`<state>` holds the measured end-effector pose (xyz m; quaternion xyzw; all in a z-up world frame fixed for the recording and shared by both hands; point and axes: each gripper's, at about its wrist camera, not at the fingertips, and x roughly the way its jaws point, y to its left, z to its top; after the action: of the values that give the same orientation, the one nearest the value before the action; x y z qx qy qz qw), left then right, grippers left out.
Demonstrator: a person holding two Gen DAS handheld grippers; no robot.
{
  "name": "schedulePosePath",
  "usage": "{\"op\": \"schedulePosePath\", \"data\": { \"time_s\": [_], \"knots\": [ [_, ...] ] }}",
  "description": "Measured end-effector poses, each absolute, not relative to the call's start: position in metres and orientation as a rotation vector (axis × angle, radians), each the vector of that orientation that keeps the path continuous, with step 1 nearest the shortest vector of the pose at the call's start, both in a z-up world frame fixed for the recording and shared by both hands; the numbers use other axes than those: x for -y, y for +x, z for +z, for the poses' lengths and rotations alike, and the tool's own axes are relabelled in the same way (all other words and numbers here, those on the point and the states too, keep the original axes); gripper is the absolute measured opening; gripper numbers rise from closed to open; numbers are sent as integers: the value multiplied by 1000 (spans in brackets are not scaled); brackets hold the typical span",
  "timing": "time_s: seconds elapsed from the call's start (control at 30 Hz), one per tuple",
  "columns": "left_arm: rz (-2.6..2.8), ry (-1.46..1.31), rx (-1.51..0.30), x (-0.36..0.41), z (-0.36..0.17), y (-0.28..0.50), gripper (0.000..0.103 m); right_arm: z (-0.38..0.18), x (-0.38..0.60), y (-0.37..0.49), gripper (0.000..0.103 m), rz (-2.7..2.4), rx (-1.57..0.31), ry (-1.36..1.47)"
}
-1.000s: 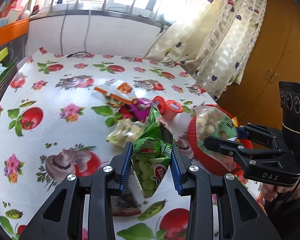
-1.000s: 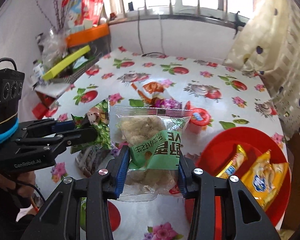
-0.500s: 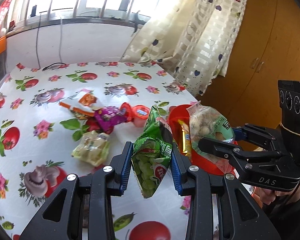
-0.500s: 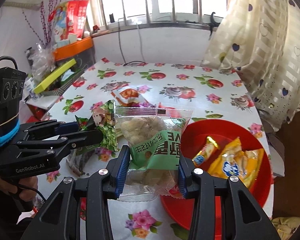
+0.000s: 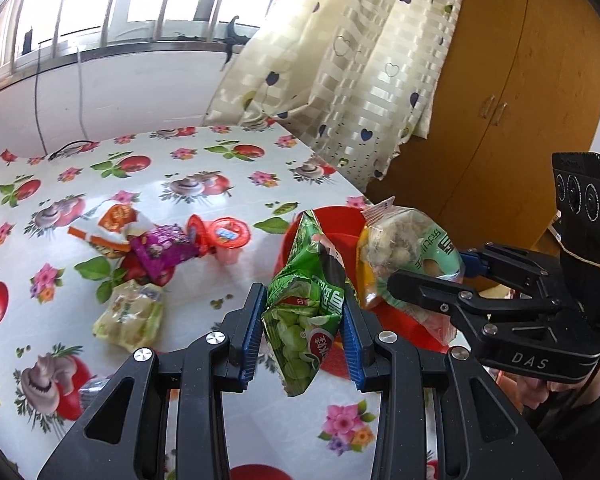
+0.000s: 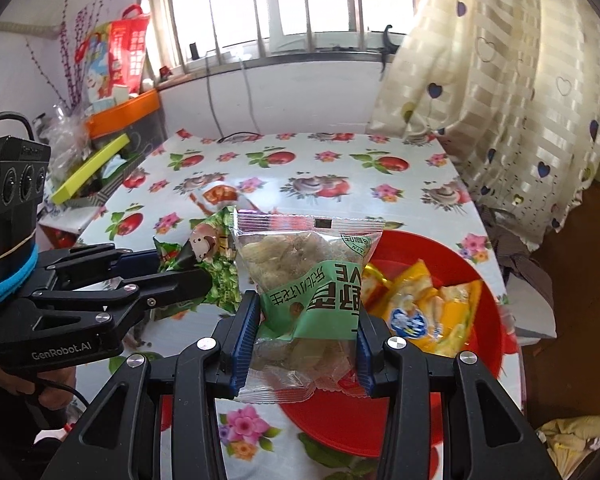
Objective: Organize snacks
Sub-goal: 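Carry the green bag with the left tool while the right carries the peanut bag to the basket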
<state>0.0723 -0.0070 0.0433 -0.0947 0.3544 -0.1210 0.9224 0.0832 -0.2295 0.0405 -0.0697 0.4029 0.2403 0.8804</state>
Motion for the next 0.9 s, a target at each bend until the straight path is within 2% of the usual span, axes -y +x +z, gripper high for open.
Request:
{"op": "schedulePosePath", "data": {
  "time_s": [0.9],
  "knots": [
    [-285, -143, -791, 46, 18, 133, 37, 28, 283, 116, 39, 376, -866, -97]
  ]
}}
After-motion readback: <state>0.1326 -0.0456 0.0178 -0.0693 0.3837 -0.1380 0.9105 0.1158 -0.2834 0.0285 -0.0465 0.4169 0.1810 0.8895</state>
